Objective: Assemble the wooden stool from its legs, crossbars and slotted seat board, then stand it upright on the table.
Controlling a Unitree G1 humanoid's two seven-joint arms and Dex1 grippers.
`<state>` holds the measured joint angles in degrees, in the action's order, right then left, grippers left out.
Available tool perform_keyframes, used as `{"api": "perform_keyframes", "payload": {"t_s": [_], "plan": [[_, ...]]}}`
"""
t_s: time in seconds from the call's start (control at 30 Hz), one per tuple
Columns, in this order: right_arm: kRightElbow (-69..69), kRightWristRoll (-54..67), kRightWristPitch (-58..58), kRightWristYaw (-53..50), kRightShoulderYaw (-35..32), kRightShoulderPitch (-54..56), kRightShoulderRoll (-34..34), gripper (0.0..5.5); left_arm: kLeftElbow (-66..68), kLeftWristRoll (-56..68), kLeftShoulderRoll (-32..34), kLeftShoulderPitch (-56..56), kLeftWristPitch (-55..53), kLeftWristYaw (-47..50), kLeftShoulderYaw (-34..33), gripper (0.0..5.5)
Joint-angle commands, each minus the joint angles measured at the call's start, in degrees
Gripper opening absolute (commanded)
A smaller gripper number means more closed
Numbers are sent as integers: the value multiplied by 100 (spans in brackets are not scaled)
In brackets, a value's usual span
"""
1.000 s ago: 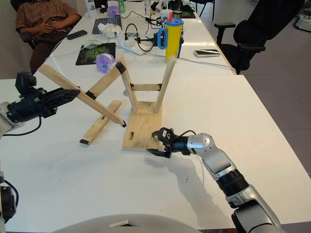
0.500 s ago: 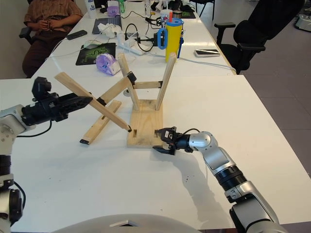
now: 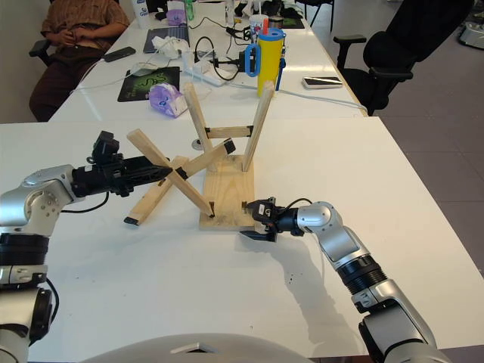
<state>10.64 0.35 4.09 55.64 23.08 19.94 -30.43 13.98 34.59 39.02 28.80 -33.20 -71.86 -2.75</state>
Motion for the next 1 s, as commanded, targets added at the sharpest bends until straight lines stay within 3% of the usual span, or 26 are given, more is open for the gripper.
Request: {"api": "perform_keyframes", "payload": {"t_s": [0.03,0.47,0.8,0.83,1.0], "plan": [[-37,-123,215,73,110,-120,44,373,668,-509,183,621,368,-445,312,201],[-338,-147,489,-13,183,-289,122,373,1623,-2228,157,1183,2497,-1379,1756,201],[-395,-142,649,-107,235,-325,214,373,1586,-2249,61,693,2905,-979,1762,201],[-388,-156,701,-125,241,-321,219,373,1546,-2193,49,674,2856,-927,1707,237],[-454,-145,1107,-177,206,-360,256,373,1060,-2185,28,543,2747,-742,1524,309]]}}
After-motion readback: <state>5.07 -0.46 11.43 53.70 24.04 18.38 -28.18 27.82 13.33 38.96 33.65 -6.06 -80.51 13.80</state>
